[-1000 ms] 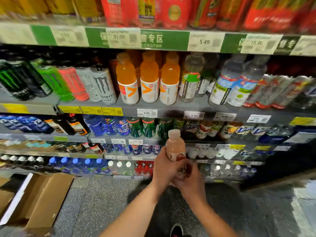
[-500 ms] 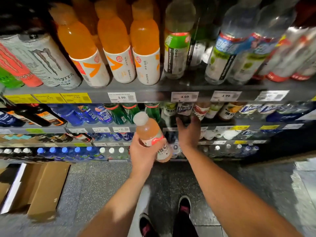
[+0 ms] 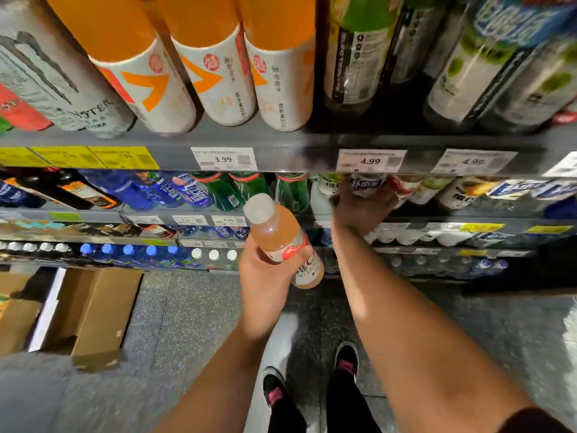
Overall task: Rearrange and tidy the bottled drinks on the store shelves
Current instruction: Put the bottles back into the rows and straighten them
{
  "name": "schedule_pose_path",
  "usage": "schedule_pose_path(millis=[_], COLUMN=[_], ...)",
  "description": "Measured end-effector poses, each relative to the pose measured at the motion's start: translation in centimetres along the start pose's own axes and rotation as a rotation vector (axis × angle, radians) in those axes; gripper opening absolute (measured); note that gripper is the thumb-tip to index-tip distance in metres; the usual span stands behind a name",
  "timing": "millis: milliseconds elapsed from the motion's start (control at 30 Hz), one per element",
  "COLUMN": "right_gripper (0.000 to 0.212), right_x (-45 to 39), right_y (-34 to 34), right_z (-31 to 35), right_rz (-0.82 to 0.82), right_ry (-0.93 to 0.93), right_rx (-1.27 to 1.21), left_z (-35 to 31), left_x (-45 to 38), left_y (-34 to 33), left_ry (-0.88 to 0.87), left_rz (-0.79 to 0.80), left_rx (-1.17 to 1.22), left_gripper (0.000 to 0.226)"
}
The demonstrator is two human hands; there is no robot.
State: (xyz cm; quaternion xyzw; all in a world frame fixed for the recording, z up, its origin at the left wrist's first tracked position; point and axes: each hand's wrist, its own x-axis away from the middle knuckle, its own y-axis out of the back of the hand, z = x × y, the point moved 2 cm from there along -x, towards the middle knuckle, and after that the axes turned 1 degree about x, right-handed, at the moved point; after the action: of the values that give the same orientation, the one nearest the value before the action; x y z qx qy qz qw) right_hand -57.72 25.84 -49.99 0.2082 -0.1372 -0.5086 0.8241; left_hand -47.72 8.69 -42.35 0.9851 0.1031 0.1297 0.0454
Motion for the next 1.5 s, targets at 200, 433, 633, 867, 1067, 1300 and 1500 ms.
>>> schedule_pose_path(millis=[200,433,633,867,1067,1300,1500], right_gripper=[0.09,0.081,0.061,0.054,0.042,0.047,0.037], right_x=[0.2,0.8,1.4,-0.1,-3.1,-5.2,-5.9], right_y=[1.8,5.9,10.7,16.0,19.1,20.1,20.7], right_z=[0.4,0.7,-2.2,-7.1,-9.2,-11.0,-11.1], right_rz=[0.025,0.039,0.127,0.27,0.317,0.439,0.471], right_ry=[0.053,0.16,0.16,0.076,0.107,0.153,0.141], right_rx=[0.021,0.075,0.102,0.059,0.04,-0.002,-0.059], left_z=[0.7,1.3,2.8,3.5,2.3,2.0,1.7], left_x=[0.1,0.8,0.8,-2.4,-4.7,-5.4,-5.8], left_y=[1.5,1.2,-2.6,-10.3,-15.0,-18.2,-19.7], left_ry=[0.078,0.073,0.027,-0.002,-0.055,-0.134,-0.186], left_rz=[0.034,0.097,0.092,0.052,-0.047,-0.143,-0.17], left_rx=[0.045,0.018,-0.078,-0.222,-0.131,-0.13,-0.14], left_gripper=[0.061,0.05,0.044,0.041,0.052,0.055,0.044])
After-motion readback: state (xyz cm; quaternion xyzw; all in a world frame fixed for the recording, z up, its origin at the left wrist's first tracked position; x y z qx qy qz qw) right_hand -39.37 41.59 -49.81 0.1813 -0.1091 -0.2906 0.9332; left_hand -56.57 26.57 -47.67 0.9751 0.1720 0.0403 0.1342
